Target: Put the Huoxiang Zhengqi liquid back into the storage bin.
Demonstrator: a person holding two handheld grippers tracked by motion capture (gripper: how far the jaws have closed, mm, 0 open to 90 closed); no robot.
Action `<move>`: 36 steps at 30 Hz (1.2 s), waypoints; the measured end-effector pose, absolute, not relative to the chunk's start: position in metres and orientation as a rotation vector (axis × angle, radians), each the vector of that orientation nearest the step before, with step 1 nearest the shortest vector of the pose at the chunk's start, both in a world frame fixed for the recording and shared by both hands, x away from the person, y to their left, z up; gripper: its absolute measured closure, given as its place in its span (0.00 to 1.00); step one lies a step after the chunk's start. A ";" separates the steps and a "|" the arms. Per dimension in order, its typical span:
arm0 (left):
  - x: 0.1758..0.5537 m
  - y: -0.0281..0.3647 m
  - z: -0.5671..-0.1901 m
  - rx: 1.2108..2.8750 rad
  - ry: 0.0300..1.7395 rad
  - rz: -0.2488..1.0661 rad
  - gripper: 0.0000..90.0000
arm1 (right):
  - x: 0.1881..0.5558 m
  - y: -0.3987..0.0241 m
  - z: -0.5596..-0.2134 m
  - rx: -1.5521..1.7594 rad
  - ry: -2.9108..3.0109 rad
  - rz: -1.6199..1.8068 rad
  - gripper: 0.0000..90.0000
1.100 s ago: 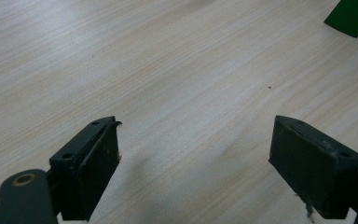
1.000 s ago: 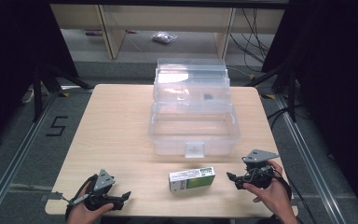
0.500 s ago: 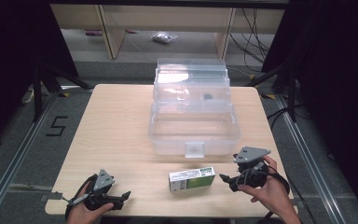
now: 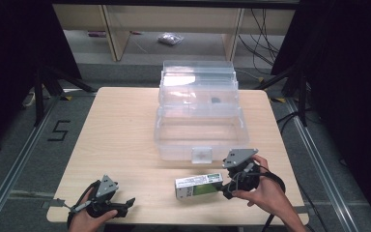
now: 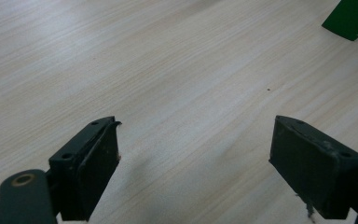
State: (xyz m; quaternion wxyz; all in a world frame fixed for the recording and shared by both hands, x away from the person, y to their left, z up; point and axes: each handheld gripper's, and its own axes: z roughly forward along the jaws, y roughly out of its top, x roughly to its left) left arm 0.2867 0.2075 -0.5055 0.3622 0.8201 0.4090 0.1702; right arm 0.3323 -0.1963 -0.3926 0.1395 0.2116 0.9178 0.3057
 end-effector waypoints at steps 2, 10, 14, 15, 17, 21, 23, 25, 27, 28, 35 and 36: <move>0.287 0.208 -0.506 2.113 1.053 0.439 0.17 | 0.333 -0.192 -0.393 0.604 2.663 0.866 0.20; 0.287 0.208 -0.505 2.133 1.050 0.447 0.17 | 0.339 -0.175 -0.397 0.544 2.733 0.816 0.21; 0.287 0.209 -0.505 2.136 1.050 0.443 0.17 | 0.343 -0.166 -0.400 0.511 2.760 0.770 0.22; 0.287 0.208 -0.506 2.130 1.055 0.445 0.17 | 0.344 -0.164 -0.401 0.501 2.770 0.757 0.22; 0.287 0.208 -0.507 2.125 1.053 0.435 0.17 | 0.346 -0.159 -0.403 0.481 2.783 0.744 0.22; 0.287 0.209 -0.505 2.142 1.043 0.440 0.17 | 0.349 -0.149 -0.408 0.438 2.824 0.693 0.23; 0.287 0.209 -0.506 2.143 1.042 0.441 0.17 | 0.350 -0.145 -0.411 0.438 2.841 0.668 0.24; 0.287 0.209 -0.506 2.139 1.049 0.438 0.17 | 0.351 -0.141 -0.413 0.440 2.855 0.643 0.24; 0.287 0.209 -0.506 2.140 1.047 0.437 0.17 | 0.352 -0.138 -0.416 0.410 2.871 0.624 0.25; 0.287 0.208 -0.506 2.140 1.047 0.436 0.17 | 0.353 -0.136 -0.416 0.397 2.884 0.614 0.26; 0.288 0.209 -0.506 2.136 1.052 0.447 0.17 | 0.356 -0.127 -0.422 0.368 2.929 0.537 0.28; 0.287 0.209 -0.505 2.138 1.046 0.439 0.17 | 0.357 -0.126 -0.423 0.340 2.945 0.520 0.29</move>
